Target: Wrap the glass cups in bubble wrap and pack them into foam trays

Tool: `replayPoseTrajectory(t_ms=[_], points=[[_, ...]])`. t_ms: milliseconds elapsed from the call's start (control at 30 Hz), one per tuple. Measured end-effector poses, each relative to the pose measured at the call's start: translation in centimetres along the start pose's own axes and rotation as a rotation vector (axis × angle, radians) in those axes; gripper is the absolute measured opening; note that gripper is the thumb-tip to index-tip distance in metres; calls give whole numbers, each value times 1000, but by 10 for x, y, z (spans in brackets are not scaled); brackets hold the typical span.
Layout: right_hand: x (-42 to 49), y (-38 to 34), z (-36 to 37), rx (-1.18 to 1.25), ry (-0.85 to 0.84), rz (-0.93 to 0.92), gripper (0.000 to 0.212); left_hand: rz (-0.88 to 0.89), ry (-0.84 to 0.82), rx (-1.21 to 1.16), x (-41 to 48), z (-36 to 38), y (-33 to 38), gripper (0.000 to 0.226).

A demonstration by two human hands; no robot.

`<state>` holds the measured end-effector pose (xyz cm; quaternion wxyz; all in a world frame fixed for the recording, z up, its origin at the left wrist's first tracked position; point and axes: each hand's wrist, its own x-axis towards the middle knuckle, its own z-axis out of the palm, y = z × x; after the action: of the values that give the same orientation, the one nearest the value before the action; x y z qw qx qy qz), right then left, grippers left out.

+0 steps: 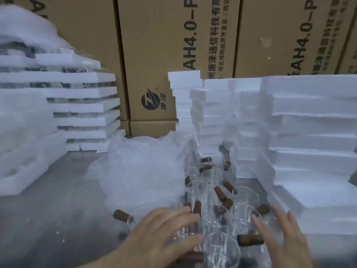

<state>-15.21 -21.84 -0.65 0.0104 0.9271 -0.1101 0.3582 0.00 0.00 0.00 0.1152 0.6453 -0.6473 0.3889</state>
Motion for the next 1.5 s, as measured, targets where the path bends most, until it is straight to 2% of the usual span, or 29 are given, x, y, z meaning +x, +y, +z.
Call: replayPoseTrajectory(t_ms=[33, 100, 167, 233, 367, 533, 733, 967, 1200, 1500], points=[[4, -1, 3, -48, -142, 96, 55, -11, -29, -28, 2, 4, 2, 40], [3, -3, 7, -171, -404, 123, 93, -44, -111, 5, 7, 13, 4, 66], [1, 0, 9, -141, -480, 73, 108, -63, -152, 71, 9, 24, 7, 80], [-3, 2, 11, -64, -600, 70, 105, -85, -179, 109, 12, 30, 11, 81], [6, 7, 18, -1, -562, -17, 88, -94, -246, 190, 13, 38, 7, 76], [25, 12, 32, 121, -522, -57, 78, -161, -282, 183, 15, 49, -6, 75], [47, 11, 60, 178, -440, -110, 92, -231, -280, 192, 13, 57, -26, 75], [65, -2, 83, 275, -390, -149, 85, -244, -223, 211, 6, 59, -50, 73], [72, -7, 92, 312, -256, -131, 68, -339, -256, 241, 6, 58, -52, 76], [73, -4, 99, 296, -131, -137, 65, -396, -336, 228, 10, 56, -48, 78]])
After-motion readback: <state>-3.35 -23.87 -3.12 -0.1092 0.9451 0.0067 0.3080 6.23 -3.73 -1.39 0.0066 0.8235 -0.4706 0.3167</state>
